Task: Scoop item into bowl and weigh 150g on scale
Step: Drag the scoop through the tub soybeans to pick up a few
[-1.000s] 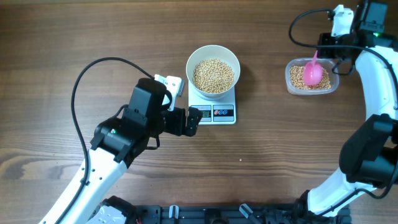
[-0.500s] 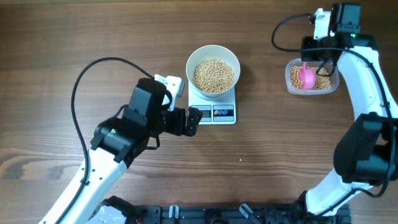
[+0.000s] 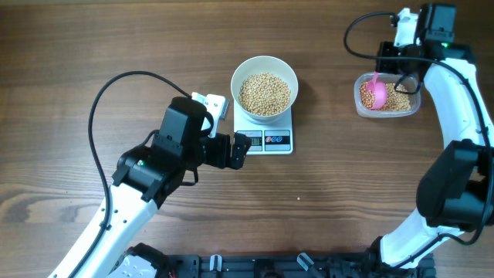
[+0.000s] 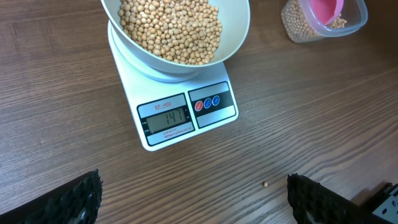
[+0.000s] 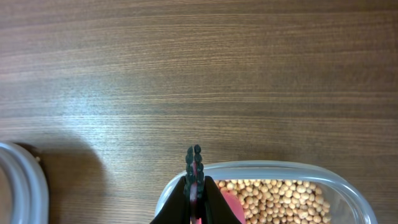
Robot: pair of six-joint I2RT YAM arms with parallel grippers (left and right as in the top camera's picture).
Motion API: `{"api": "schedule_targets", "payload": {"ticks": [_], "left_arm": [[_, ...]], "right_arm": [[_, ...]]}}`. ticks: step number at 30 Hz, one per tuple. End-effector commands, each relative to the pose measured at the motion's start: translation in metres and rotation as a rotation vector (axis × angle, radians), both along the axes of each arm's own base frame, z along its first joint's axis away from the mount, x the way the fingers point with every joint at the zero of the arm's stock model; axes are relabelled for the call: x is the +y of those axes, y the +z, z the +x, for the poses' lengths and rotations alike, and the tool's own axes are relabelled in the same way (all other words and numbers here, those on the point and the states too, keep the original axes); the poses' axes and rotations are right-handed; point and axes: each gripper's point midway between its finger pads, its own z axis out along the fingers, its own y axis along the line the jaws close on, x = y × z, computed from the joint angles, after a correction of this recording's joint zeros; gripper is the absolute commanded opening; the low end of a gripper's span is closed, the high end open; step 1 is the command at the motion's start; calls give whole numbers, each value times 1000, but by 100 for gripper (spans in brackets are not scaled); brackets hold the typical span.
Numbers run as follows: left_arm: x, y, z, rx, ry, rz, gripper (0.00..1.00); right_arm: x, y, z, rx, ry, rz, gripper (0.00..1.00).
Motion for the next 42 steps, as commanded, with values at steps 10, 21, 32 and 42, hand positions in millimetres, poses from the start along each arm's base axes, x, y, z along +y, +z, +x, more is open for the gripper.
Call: {"api": "schedule_targets", "payload": {"ticks": [10,21,32,42], "left_arm": [[-2,-1,0,-1,-8,4,100],[-2,-1,0,-1,-8,4,100],[-2,-1,0,-1,-8,4,100],[-2,-1,0,-1,-8,4,100]], "right_arm": [[-21,4,-12,7,-40,83,4],[-28,39,-13,-85,-4,-5,4],[-24,39,-13,-93,76,-55,4],[-17,42,-11,-99,49,17,4]]}}
